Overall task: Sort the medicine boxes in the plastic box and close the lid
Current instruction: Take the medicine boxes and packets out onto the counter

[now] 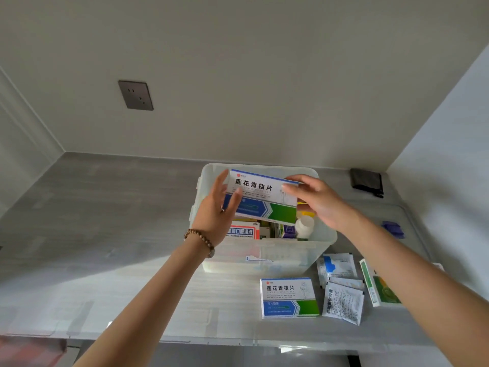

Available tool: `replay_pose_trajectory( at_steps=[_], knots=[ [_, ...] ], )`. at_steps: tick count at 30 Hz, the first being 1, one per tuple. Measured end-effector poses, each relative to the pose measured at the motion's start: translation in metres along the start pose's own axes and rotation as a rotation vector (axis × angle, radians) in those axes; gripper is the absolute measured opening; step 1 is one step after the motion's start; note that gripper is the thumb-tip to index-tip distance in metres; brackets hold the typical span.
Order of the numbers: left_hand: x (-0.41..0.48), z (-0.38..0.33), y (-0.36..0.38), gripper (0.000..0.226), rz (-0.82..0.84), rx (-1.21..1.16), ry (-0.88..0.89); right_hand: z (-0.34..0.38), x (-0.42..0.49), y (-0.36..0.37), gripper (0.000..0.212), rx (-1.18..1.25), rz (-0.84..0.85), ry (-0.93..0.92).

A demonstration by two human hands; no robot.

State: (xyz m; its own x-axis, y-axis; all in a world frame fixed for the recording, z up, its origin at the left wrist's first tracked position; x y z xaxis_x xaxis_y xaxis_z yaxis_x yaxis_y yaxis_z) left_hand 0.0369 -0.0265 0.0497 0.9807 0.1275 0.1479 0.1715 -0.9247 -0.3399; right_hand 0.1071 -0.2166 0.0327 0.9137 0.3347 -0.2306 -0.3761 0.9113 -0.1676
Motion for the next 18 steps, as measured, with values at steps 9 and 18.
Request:
replay_pose_trajectory(
  at_steps=[9, 18],
  knots=[
    [-0.040, -0.004, 0.113, 0.013, 0.574, -0.290, -0.312, -0.057, -0.098, -0.077, 0.047, 0.031, -0.093, 0.174],
    [-0.103, 0.098, 0.157, 0.027, 0.769, -0.027, -0.650, -0.188, -0.129, -0.065, 0.040, 0.022, -0.155, 0.490]
  ],
)
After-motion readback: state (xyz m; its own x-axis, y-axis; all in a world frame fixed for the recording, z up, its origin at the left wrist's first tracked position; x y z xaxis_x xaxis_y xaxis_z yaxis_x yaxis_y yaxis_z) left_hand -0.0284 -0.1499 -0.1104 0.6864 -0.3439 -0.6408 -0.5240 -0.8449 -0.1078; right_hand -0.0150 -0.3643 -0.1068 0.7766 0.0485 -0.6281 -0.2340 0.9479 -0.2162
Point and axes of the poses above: each hand's wrist, its own x-axis towards the middle knuckle, its own y-axis out of the palm, z = x × y, the point moved 9 cm from there along x, towards the middle knuckle, and after that the axes turned 3 degrees about -x, right-handed, at the moved point
